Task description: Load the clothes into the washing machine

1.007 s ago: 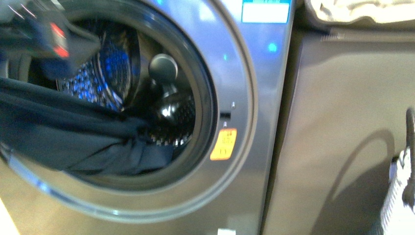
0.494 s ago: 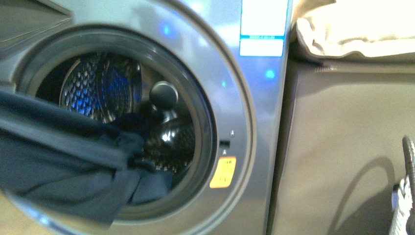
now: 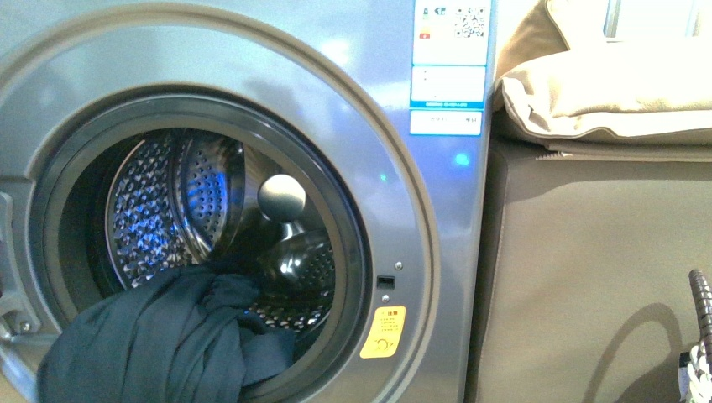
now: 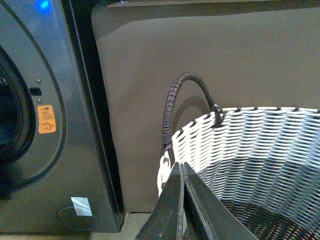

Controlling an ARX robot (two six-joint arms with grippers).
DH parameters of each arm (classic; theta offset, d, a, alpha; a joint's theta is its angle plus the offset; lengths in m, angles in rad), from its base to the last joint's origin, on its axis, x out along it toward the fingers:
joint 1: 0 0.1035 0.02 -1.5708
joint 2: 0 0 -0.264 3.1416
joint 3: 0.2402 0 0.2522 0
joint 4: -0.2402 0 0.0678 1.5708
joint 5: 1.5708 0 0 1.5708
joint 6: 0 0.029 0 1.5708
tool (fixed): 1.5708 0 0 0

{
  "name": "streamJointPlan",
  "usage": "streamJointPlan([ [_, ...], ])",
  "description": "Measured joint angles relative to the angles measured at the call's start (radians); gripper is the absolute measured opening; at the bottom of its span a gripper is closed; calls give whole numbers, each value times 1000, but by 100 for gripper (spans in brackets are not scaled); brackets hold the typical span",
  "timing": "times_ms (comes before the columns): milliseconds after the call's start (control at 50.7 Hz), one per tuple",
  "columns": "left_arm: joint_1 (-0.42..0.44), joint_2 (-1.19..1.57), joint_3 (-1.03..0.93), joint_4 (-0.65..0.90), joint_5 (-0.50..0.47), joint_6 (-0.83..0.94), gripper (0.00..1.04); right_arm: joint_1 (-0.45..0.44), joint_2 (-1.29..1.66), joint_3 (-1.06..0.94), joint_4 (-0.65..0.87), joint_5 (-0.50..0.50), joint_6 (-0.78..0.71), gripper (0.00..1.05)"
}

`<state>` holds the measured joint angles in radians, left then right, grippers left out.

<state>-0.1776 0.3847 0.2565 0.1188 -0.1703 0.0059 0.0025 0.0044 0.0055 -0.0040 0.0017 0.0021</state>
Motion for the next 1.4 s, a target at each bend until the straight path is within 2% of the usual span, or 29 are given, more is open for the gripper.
streamJointPlan([
  [99, 35, -42, -48, 8, 36, -5, 2, 0, 0, 0, 0, 0, 0, 2],
  [138, 50, -58, -65, 12, 51, -6, 4, 0, 0, 0, 0, 0, 0, 2],
  [197, 124, -80, -87, 12, 148, -6, 4, 0, 0, 0, 0, 0, 0, 2],
  [316, 175, -111, -118, 12, 162, -7, 4, 0, 0, 0, 0, 0, 0, 2],
  [612, 176, -182, -177, 8, 170, -7, 4, 0, 0, 0, 0, 0, 0, 2],
  [711, 176, -313, -197, -122, 171, -7, 4, 0, 0, 0, 0, 0, 0, 2],
  [1402, 176, -381, -247, -121, 170, -7, 4, 0, 0, 0, 0, 0, 0, 2],
])
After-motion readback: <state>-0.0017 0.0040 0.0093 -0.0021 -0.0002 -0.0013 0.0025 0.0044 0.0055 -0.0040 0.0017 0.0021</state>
